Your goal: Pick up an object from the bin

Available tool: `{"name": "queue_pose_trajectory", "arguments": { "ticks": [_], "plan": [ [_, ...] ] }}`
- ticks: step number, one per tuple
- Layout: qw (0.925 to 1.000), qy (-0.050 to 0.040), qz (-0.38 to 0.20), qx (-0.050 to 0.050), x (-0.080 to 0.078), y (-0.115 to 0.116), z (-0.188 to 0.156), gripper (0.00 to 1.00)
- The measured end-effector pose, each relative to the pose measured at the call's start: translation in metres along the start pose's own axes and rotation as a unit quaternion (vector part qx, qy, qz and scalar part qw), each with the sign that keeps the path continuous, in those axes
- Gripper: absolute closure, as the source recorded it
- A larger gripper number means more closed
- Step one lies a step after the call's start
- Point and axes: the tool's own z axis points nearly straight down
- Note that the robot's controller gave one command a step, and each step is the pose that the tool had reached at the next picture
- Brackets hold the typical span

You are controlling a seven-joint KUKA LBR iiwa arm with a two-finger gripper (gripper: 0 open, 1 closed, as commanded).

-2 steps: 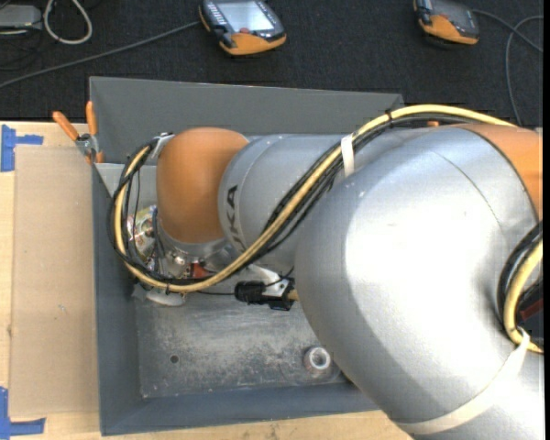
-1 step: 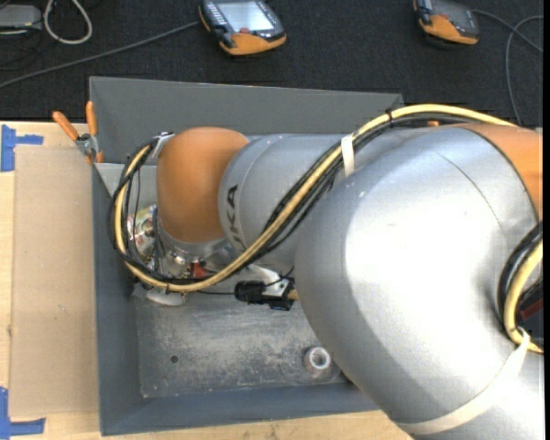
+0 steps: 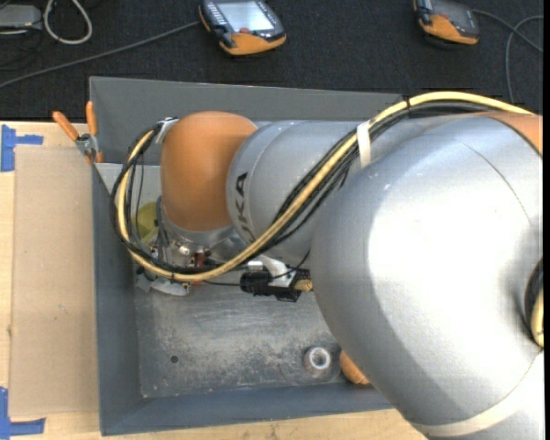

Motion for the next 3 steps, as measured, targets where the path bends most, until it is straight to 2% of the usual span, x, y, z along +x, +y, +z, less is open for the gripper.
{"name": "queue_pose_trajectory", "arguments": {
  "ticks": [1, 2, 3],
  "plan": [
    [1.0000, 0.0009, 0.001, 0.003, 0.000, -0.002, -0.004, 1.00],
    [1.0000, 0.0042, 0.000, 0.008, 0.002, -0.004, -0.024, 1.00],
    [1.0000, 0.0012, -0.001, 0.003, 0.000, -0.001, -0.073, 1.00]
  ]
}}
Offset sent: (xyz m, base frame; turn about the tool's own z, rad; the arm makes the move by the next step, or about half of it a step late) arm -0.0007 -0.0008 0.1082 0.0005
